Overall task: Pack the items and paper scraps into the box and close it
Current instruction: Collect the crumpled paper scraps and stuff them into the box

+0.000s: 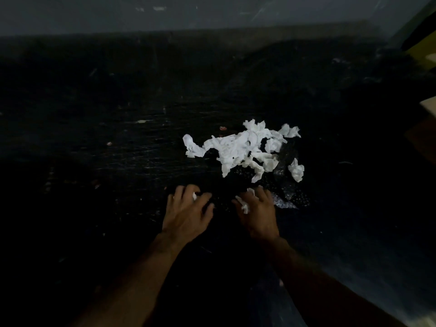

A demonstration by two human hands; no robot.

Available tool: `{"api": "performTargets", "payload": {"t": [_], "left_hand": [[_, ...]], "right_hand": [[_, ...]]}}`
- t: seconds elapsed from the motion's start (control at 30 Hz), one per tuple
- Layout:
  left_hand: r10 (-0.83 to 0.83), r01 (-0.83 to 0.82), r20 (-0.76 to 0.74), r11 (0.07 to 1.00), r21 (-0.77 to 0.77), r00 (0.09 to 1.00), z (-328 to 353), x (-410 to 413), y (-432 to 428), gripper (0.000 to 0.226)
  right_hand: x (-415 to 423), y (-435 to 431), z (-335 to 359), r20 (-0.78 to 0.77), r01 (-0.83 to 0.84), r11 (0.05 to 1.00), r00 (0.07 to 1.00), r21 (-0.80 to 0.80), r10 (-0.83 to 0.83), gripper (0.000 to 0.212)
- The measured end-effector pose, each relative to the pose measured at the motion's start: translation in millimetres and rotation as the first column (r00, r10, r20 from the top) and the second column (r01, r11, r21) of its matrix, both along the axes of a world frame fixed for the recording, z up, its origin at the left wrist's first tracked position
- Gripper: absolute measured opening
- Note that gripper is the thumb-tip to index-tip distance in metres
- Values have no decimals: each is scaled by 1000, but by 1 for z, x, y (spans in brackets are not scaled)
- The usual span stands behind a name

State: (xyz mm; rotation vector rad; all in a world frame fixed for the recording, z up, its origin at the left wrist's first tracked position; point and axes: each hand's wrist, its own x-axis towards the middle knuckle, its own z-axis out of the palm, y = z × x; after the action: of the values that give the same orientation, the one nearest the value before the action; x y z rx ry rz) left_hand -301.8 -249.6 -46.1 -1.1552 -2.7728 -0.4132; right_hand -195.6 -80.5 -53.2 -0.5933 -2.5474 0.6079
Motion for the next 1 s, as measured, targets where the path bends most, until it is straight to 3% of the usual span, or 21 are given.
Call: {"api": "performTargets", "payload": {"t": [0.1, 0.2, 0.23, 0.3, 0.33, 0.43, 0.5, 0.57, 0.67, 0.8, 0.9, 1.0], "left_hand": [[31, -30, 36, 999, -28, 999, 4, 10, 0, 30], [67, -75, 132, 996, 54, 989, 14, 0, 13, 19], [84, -96, 175, 994, 59, 981, 17, -4, 17, 20], [89, -86, 224, 996, -24, 970, 27, -12, 26, 49], [77, -64, 199, 995, -70, 977, 29, -16, 31, 60], [58, -26, 177, 984, -173, 983, 23, -18, 37, 49], [94, -80, 141, 992, -103, 986, 15, -12, 33, 30], [89, -88, 68, 996, -21, 994, 3, -4, 28, 29], [77, -80, 34, 992, 96, 996, -6, 1, 30, 28], [141, -171, 167, 968, 182, 976, 4, 1, 36, 13], [99, -141, 259, 979, 148, 961, 14, 4, 30, 33], [81, -146, 299, 969, 200, 951, 27, 0, 22, 29]], "right_hand": [[-7, 3, 8, -4, 24, 1000, 1000, -8, -24, 16], [-18, 12, 28, 14, 134, 979, 991, -156, -133, 12], [-24, 16, 33, 25, 172, 961, 985, -219, -171, 22], [-36, 23, 43, 80, 262, 907, 965, -329, -250, 50], [-42, 26, 44, 114, 288, 894, 957, -342, -265, 54], [-45, 31, 40, 225, 225, 965, 955, -136, -192, 19], [-35, 22, 33, 247, 191, 979, 954, -76, -167, 21], [-23, 10, 23, 163, 215, 975, 965, -51, -205, 29], [-13, 3, 12, 90, 150, 987, 985, -54, -145, 28], [-7, 3, 6, 44, 33, 997, 999, -74, -30, 21], [-1, -4, 10, 65, 4, 988, 998, -156, 7, 19], [-3, 0, 32, 67, -12, 980, 997, -197, 25, 17]]}}
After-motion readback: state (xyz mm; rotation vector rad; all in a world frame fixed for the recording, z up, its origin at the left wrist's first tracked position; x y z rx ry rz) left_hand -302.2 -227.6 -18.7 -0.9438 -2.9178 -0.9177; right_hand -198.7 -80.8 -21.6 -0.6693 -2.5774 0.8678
